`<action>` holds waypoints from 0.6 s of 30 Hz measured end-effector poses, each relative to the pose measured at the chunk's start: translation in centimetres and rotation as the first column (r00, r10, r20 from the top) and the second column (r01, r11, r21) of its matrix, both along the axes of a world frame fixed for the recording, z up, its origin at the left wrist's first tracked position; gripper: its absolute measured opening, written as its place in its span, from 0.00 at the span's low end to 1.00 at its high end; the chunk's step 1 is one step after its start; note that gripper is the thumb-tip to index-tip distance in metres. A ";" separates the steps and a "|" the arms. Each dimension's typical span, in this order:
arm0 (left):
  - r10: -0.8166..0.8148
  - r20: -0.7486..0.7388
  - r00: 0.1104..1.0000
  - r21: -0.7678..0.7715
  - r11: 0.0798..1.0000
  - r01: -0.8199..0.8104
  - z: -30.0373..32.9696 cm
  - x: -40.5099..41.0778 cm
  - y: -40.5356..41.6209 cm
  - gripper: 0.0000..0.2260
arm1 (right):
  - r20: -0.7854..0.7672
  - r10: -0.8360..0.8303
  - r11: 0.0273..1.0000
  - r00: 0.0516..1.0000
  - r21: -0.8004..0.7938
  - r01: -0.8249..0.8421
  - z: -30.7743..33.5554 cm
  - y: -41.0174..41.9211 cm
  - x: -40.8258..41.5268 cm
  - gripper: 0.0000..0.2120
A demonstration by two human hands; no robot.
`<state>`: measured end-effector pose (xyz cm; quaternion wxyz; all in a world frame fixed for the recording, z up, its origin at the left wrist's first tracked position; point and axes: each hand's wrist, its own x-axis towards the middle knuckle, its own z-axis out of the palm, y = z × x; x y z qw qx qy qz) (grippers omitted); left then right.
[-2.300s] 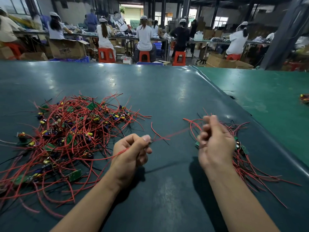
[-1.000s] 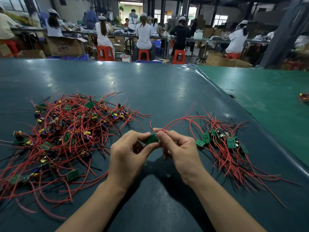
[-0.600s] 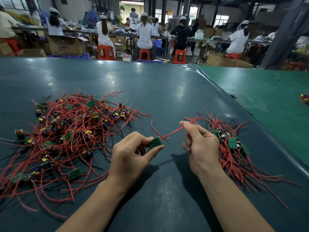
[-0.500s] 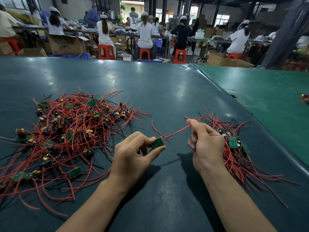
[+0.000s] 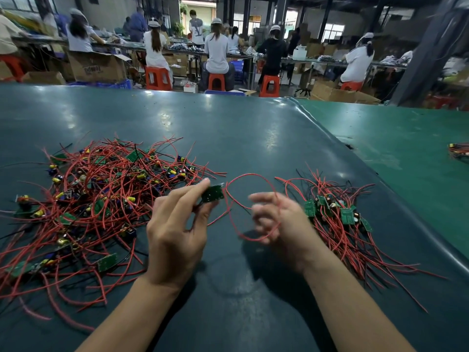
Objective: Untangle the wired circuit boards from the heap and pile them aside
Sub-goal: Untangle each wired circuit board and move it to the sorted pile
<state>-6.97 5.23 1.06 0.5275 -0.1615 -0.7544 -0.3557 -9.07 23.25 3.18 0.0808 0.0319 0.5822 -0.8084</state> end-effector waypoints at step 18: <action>0.095 0.096 0.991 0.072 0.992 -0.102 0.0 -0.7 0.0 0.12 | 0.136 0.041 0.733 0.990 -0.677 0.063 1.5 1.0 -0.3 0.07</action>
